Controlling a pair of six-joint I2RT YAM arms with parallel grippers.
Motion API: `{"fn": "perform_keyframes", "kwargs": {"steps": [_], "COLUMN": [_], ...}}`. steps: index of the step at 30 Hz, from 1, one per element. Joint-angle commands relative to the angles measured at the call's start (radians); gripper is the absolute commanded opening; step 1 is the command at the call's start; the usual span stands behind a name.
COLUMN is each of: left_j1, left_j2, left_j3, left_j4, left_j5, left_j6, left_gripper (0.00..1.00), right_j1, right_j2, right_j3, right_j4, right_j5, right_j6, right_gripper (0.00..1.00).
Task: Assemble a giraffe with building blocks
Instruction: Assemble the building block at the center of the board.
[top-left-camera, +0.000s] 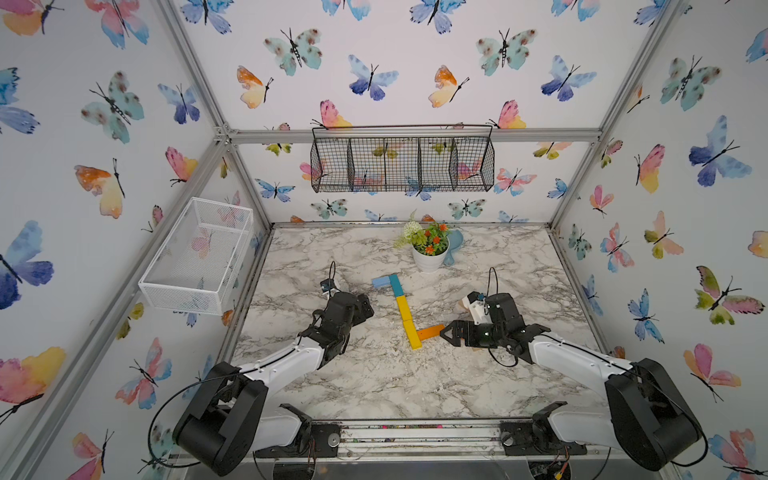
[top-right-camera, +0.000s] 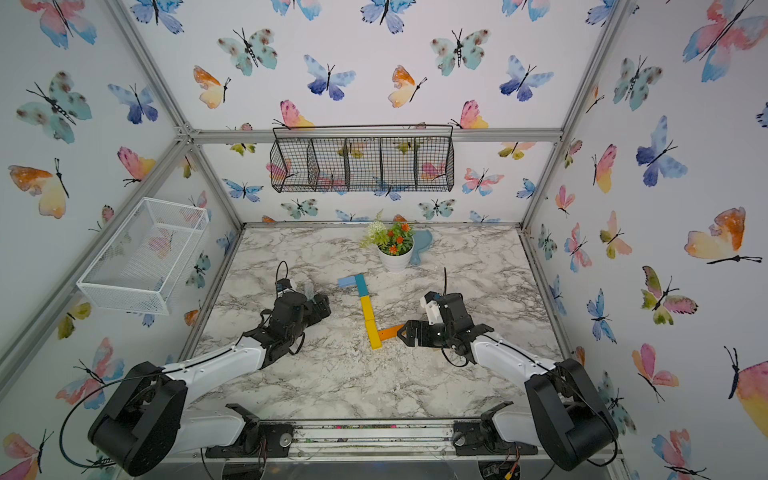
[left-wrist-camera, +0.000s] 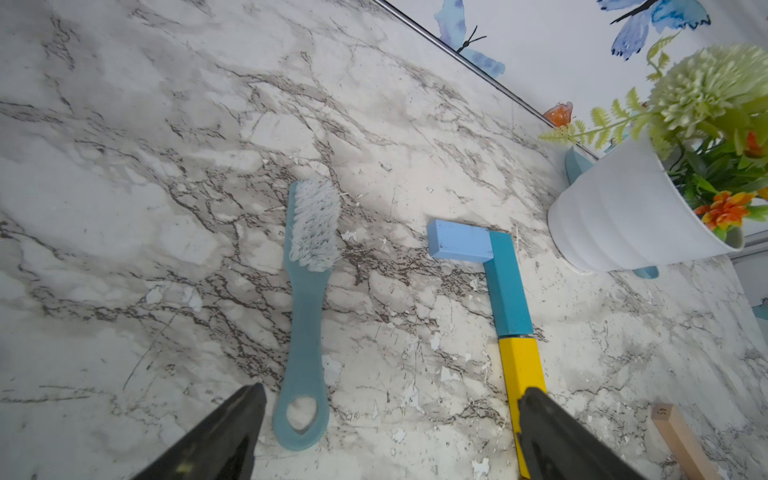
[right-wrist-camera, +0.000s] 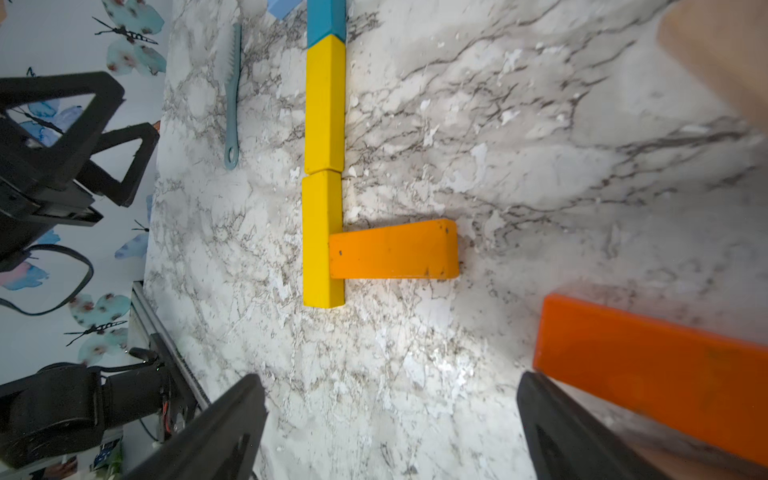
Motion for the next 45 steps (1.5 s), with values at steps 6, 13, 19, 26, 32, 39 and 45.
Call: {"fn": "perform_keyframes", "kwargs": {"steps": [6,13,19,26,32,39,45], "left_j1": [-0.001,-0.002,-0.002,-0.001,-0.002,-0.001,0.0], "left_j2": [-0.053,-0.068,-0.067,-0.064,-0.056,-0.061,-0.059], "left_j3": [-0.022,-0.027,-0.023,-0.021,-0.016,-0.018,-0.019], "left_j4": [-0.008,-0.004,-0.01,-0.007,-0.009,-0.003,0.0], "left_j5": [-0.055,-0.055,-0.05,-0.044,-0.038,-0.03,-0.026], "left_j6": [0.024,0.027,0.033,0.036,0.041,0.042,0.045], "left_gripper": [0.98,0.98,0.98,0.98,0.98,0.98,0.98], "right_j1": [0.003,-0.002,-0.004,-0.003,-0.003,-0.011,-0.072], "right_j2": [0.078,0.079,0.134,0.158,0.134,0.08,0.145], "right_j3": [0.044,0.054,0.082,0.1,0.114,0.19,0.233], "right_j4": [-0.157,-0.198,-0.203,-0.129,-0.116,-0.246,-0.23], "right_j5": [0.153,0.319,0.391,0.279,0.257,0.42,0.437], "right_j6": [-0.012,0.004,0.036,0.051,0.072,-0.001,-0.066], "right_gripper": [1.0,1.0,1.0,1.0,1.0,1.0,1.0]}}
